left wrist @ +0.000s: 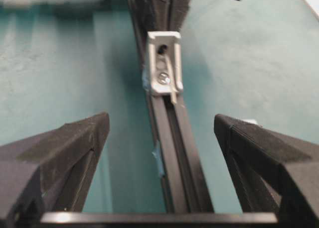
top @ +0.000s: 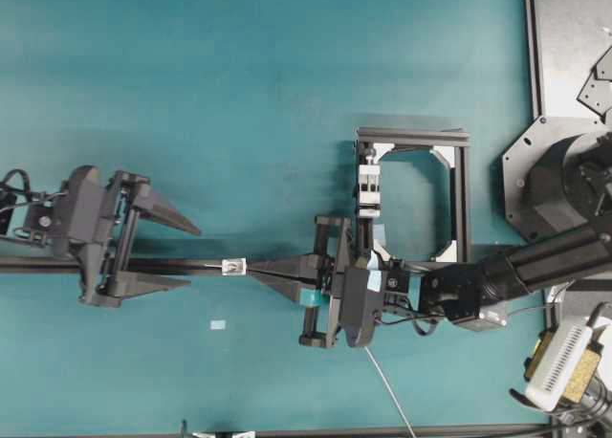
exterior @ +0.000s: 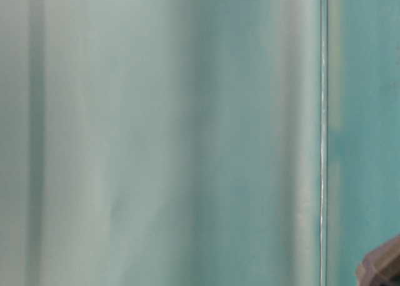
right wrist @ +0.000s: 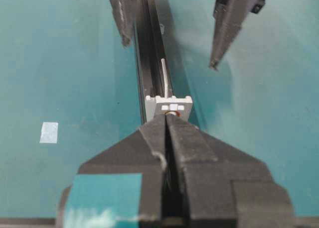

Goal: Insert the wire into the hole on the right side and pull it with the left arm.

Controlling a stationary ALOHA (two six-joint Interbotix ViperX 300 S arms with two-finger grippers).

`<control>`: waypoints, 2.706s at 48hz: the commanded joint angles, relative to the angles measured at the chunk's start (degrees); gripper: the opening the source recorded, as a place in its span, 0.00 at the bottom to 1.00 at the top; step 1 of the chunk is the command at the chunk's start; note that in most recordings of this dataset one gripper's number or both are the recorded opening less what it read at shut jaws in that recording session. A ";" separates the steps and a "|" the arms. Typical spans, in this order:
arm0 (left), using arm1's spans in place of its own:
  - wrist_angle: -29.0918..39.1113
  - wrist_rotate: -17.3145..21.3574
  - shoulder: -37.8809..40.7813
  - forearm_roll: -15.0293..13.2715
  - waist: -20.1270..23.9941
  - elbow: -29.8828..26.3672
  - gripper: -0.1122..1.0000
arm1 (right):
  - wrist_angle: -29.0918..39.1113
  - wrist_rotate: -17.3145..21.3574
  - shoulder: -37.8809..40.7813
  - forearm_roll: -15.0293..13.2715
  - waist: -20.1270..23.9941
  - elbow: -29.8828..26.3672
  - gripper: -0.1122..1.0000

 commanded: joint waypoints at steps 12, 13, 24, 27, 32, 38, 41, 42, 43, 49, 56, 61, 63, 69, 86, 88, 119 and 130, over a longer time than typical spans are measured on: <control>2.64 -1.76 -0.70 -0.09 1.67 -3.16 0.74 | 0.09 -0.09 -0.79 -0.18 -0.09 -0.70 0.12; 2.64 -2.02 -0.79 -0.18 1.67 -3.16 0.74 | 0.09 -0.09 -0.79 -0.18 -0.18 -0.70 0.12; 3.87 -4.13 -0.79 -0.18 1.76 -3.34 0.74 | 0.18 -0.09 -0.88 -0.18 -0.09 -0.70 0.12; 4.57 -4.92 -0.79 -0.09 1.76 -3.43 0.74 | 0.18 -0.09 -0.79 -0.18 -0.09 -0.70 0.12; 5.27 -5.45 -0.79 -0.18 1.76 -3.60 0.74 | 0.18 -0.09 -0.79 -0.18 -0.18 -0.70 0.12; 5.89 -5.45 -0.70 -0.09 1.76 -4.04 0.73 | 0.18 -0.09 -0.88 -0.18 -0.18 -0.70 0.12; 5.98 -5.45 -0.79 -0.09 1.76 -4.22 0.73 | 0.18 -0.09 -0.79 -0.18 -0.18 -0.70 0.12; 6.06 -5.45 -0.79 -0.18 1.76 -4.31 0.72 | 0.18 -0.09 -0.79 -0.18 -0.18 -0.70 0.12; 6.06 -5.45 -0.70 -0.09 1.76 -4.31 0.71 | 0.09 -0.09 -0.88 -0.18 -0.18 -0.70 0.12; 6.24 -5.54 -0.79 -0.09 1.76 -4.31 0.62 | 0.18 -0.09 -0.79 -0.18 -0.18 -0.70 0.12; 6.50 -5.54 -0.79 -0.18 1.76 -4.31 0.29 | 0.18 -0.09 -0.88 -0.18 -0.18 -0.70 0.12; 6.50 -5.63 -1.05 -0.09 1.76 -4.31 0.11 | 0.18 -0.09 -0.88 -0.18 -0.18 -0.70 0.12; 6.42 -5.54 -1.23 -0.09 1.76 -4.31 0.07 | 0.18 -0.09 -0.79 -0.18 -0.18 -0.70 0.12; 6.50 -5.63 -1.49 -0.09 1.76 -4.13 0.01 | 0.18 -0.09 -0.88 -0.18 -0.18 -0.70 0.12; 7.82 -5.63 -1.49 -0.09 1.49 -4.13 0.01 | 1.67 0.09 -0.88 -0.18 -0.18 -1.05 0.12; 7.82 -5.63 -1.49 -0.09 1.49 -4.13 0.01 | 2.11 0.18 -0.88 -0.09 -0.26 -1.14 0.12; 7.91 -5.63 -1.49 -0.09 0.88 -4.04 0.01 | 3.87 -0.53 -2.90 -0.18 -0.35 -1.32 0.76; 8.26 -5.54 -2.20 -0.09 0.88 -3.60 0.01 | 5.80 -2.99 -5.01 -0.18 0.44 -0.97 0.89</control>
